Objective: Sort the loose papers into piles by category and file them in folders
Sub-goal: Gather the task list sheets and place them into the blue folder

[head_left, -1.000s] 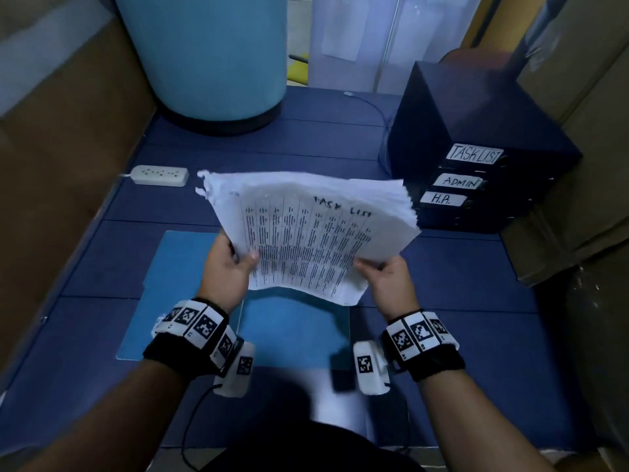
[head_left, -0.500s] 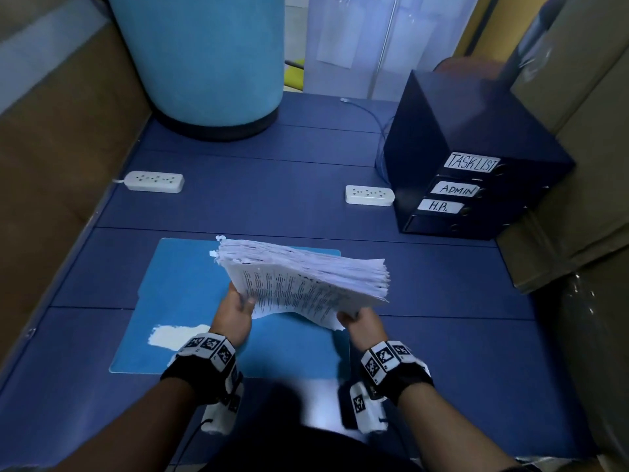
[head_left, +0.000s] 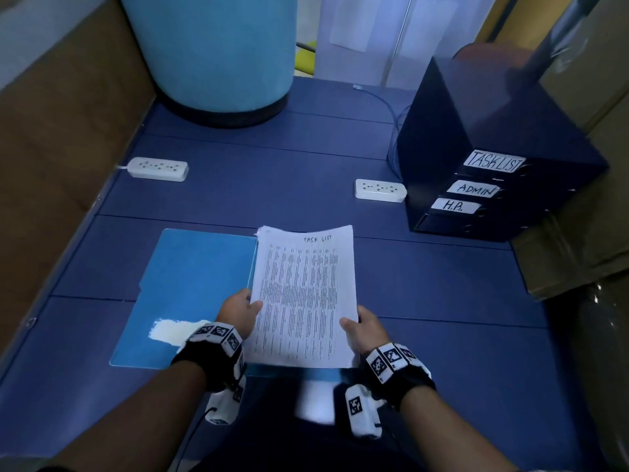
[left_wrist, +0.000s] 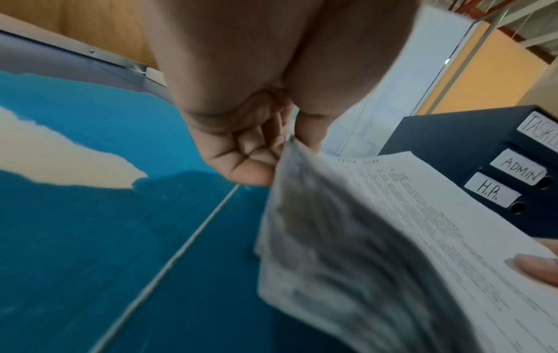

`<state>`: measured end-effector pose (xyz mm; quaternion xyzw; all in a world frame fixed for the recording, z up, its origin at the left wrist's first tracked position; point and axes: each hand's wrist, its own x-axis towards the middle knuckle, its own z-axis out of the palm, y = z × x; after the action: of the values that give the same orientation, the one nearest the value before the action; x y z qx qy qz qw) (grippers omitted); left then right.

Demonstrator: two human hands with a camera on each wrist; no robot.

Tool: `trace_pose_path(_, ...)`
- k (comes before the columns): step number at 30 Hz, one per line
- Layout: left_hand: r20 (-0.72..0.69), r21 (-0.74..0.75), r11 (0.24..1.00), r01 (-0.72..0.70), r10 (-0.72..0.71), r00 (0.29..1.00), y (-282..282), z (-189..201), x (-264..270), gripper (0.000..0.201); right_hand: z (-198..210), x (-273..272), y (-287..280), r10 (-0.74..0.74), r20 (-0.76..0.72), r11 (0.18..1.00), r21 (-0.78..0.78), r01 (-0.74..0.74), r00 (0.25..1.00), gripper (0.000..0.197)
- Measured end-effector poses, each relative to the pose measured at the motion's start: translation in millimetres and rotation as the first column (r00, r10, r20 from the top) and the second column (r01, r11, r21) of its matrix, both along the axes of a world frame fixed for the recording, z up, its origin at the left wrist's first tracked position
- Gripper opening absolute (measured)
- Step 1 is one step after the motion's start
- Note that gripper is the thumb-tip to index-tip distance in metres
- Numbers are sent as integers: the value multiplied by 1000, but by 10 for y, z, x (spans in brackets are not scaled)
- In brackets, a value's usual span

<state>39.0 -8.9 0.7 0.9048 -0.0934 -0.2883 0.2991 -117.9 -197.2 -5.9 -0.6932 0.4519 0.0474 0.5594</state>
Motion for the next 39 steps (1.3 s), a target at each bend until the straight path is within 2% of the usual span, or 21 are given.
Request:
trace_pose_path(6, -81, 3, 1000, 26, -26, 996, 184, -48, 12, 25, -99, -3, -43, 43, -195, 998, 54, -33, 980, 22)
trace_pose_path(10, 39, 120, 985, -123, 119, 992, 530, -163, 236, 49, -129, 46, -51, -3, -191, 997, 71, 17, 981, 16)
trace_pose_path(14, 127, 353, 890, -288, 259, 957, 986, -187, 442, 62, -145, 63, 12, -3, -150, 996, 92, 17, 989, 9)
trace_pose_path(17, 81, 431, 821, -373, 376, 923, 1335, -212, 493, 71, -151, 34, 43, -27, -135, 994, 99, 40, 991, 12)
trace_pose_path(20, 50, 465, 810, -358, 380, 924, 1559, -219, 499, 76, -107, 24, 78, -46, -133, 995, 81, 57, 990, 16)
trace_pose_path(23, 36, 443, 811, -382, 410, 911, 1675, -183, 569, 79, -104, 23, 91, -60, -150, 995, 66, 71, 987, 8)
trace_pose_path(26, 2, 371, 833, -410, 441, 898, 1796, -129, 635, 78, -116, 23, 95, -53, -184, 998, 32, 59, 981, 11)
trace_pose_path(27, 7, 335, 844, -419, 442, 897, 1814, -82, 635, 71, -132, 22, 90, -53, -191, 998, 27, 59, 980, 13)
trace_pose_path(31, 104, 90, 880, -466, 457, 883, 1800, 176, 668, 21, -170, 11, 73, -94, -203, 995, 9, 97, 975, 17)
trace_pose_path(34, 95, -162, 920, -357, 375, 922, 1693, 504, 640, 6, -171, -10, 74, -128, -194, 992, -18, 127, 973, 13)
trace_pose_path(35, 36, -271, 911, -311, 332, 943, 1646, 589, 612, 7, -187, -14, 67, -135, -195, 991, -25, 132, 971, 13)
trace_pose_path(37, -133, -486, 832, -268, 233, 963, 1441, 789, 470, 19, -179, -20, 67, -142, -188, 990, -15, 142, 972, 15)
trace_pose_path(38, -218, -562, 784, -263, 165, 962, 1308, 873, 366, 23, -129, -24, 88, -139, -180, 990, -5, 140, 974, 18)
trace_pose_path(39, -282, -587, 768, -258, 105, 954, 1169, 886, 286, 32, -106, -34, 101, -123, -188, 992, 4, 126, 974, 24)
